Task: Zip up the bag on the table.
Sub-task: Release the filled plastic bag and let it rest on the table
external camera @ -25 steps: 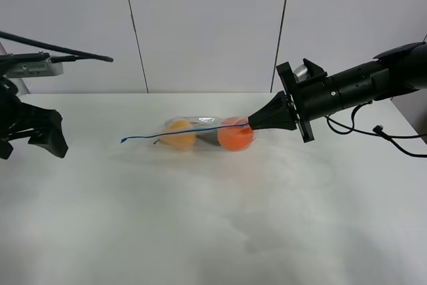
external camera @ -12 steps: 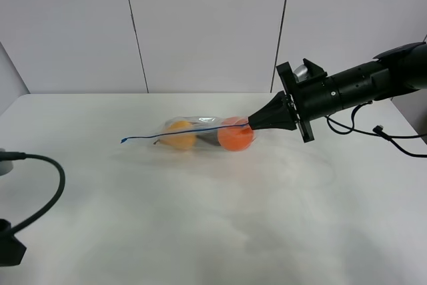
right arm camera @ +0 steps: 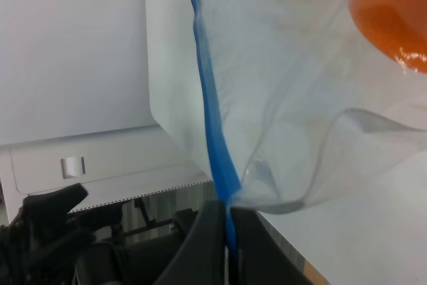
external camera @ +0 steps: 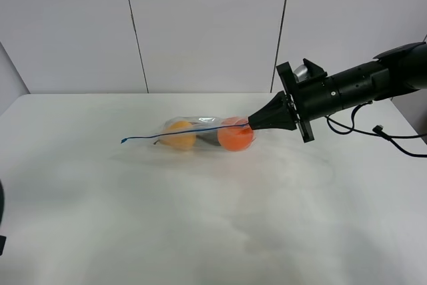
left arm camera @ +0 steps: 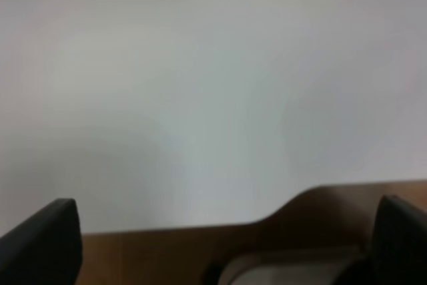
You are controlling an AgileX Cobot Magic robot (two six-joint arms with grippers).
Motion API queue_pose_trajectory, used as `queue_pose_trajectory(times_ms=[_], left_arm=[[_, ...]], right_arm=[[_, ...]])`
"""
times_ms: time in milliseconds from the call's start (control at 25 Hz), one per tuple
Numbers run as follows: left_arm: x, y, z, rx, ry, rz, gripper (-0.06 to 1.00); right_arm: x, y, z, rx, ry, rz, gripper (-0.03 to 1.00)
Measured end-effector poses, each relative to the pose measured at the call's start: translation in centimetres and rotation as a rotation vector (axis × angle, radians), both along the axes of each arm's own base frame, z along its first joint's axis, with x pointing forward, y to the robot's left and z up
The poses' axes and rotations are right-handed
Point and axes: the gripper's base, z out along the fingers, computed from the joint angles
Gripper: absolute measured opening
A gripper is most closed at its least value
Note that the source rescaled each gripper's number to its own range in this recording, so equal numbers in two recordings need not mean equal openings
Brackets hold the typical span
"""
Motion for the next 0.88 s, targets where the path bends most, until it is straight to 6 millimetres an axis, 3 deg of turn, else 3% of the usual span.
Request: queue_pose_trajectory(times_ms=[400,600,720,880], left_arm=[[-6.1,0.1,1.1,-0.002,-0.405,0.035,1.00],[-6.4,0.1,1.1,-0.004,-0.424,0.034,1.00],[-6.4,0.1,1.1,-0.004,-0.424,0.034,1.00],[-6.4,0.1,1.1,-0.004,-0.424,0.034,1.00]], right_arm=[[0.0,0.0,0.0,0.000,0.000,0.000,0.00],[-0.1,0.0,-0.1,-0.012,0.000,0.011,0.06],[-0.2,-0.1,-0.2,-0.029,0.000,0.024,0.29],[-0.2,-0.3,-0.3,-0.077,-0.010,0.057,0.80]])
